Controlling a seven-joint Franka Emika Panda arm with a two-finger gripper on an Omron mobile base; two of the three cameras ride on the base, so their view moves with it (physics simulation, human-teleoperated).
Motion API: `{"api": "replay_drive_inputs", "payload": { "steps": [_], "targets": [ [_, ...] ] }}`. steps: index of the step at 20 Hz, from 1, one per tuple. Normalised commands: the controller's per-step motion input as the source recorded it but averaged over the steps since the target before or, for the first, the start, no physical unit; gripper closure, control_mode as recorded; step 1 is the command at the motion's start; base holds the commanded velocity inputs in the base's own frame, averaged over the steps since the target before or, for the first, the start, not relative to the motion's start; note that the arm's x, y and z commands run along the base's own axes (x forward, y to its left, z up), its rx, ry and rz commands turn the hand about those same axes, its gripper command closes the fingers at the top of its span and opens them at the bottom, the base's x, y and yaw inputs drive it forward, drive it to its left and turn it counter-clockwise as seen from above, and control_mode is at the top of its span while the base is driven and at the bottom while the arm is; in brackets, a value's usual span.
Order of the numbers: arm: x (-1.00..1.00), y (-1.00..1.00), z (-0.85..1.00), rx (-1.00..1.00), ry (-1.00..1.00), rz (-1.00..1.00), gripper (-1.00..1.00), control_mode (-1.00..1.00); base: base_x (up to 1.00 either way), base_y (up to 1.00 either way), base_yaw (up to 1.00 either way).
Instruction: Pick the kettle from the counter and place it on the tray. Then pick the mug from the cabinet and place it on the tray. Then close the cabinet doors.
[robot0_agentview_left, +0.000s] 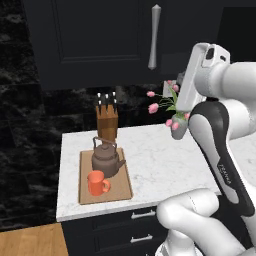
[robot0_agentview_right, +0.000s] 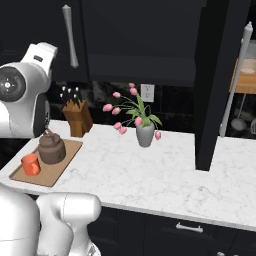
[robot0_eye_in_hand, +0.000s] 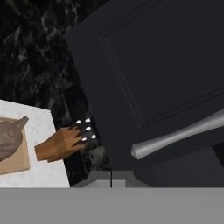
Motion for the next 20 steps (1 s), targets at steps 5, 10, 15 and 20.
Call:
{"api": "replay_drive_inputs", "payload": {
  "steps": [5, 10, 15, 20],
  "targets": [
    [-0.06, -0.49, -0.38, 0.16, 0.06, 0.00, 1.00, -1.00, 0.00, 0.00, 0.00],
    [-0.03, -0.43, -0.38, 0.27, 0.10, 0.00, 1.00, -1.00, 0.00, 0.00, 0.00],
    [0.00, -0.57, -0.09, 0.39, 0.13, -0.06, 1.00, -1.00, 0.00, 0.00, 0.00],
    [0.01, -0.51, 0.00, 0.40, 0.15, -0.07, 1.00, -1.00, 0.00, 0.00, 0.00]
  ]
}}
